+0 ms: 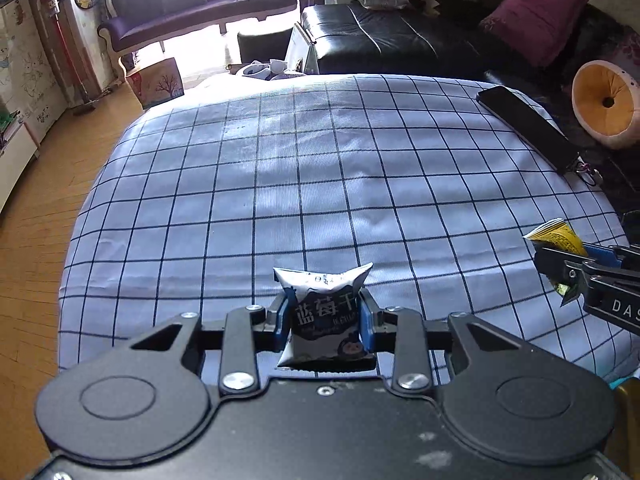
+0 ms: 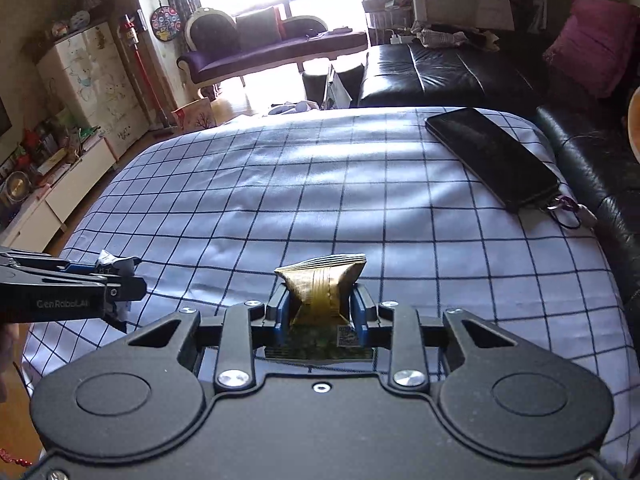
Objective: Organize snacks
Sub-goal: 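Carry both held packets over the gold tray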
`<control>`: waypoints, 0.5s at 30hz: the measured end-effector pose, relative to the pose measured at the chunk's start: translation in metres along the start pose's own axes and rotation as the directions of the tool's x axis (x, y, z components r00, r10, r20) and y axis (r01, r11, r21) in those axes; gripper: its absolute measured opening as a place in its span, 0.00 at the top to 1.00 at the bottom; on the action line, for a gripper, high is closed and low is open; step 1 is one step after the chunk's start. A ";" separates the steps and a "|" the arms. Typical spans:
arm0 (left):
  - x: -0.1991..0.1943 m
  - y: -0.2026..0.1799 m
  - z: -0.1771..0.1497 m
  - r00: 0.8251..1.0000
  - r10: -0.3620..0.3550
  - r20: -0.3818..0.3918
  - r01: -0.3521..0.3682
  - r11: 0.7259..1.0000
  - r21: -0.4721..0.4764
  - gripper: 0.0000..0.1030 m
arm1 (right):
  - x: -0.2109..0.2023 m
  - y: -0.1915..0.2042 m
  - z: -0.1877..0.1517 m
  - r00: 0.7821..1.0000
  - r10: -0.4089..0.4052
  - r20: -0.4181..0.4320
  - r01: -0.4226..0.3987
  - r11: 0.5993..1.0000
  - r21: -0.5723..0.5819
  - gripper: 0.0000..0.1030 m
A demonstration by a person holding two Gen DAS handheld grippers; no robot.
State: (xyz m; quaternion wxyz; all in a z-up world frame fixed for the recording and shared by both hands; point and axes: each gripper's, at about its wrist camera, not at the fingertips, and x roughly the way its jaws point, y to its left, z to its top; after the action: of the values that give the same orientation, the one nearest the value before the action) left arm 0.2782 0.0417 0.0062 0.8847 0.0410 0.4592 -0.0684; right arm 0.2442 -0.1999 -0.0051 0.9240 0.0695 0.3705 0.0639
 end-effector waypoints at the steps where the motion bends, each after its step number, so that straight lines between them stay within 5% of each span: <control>1: -0.007 -0.001 -0.004 1.000 0.000 -0.002 0.000 1.000 -0.001 0.68 | -0.006 -0.002 -0.003 1.000 -0.005 -0.001 0.005 1.000 0.009 0.61; 15: -0.085 -0.029 -0.072 0.998 0.068 -0.016 -0.068 0.998 0.000 0.68 | -0.095 0.000 -0.057 1.000 -0.016 0.021 0.014 0.997 0.082 0.61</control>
State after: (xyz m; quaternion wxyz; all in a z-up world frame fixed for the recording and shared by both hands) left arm 0.1669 0.0302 0.0342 0.8829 0.0566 0.4646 -0.0380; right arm 0.1364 -0.2119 0.0187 0.9248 0.1050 0.3635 0.0410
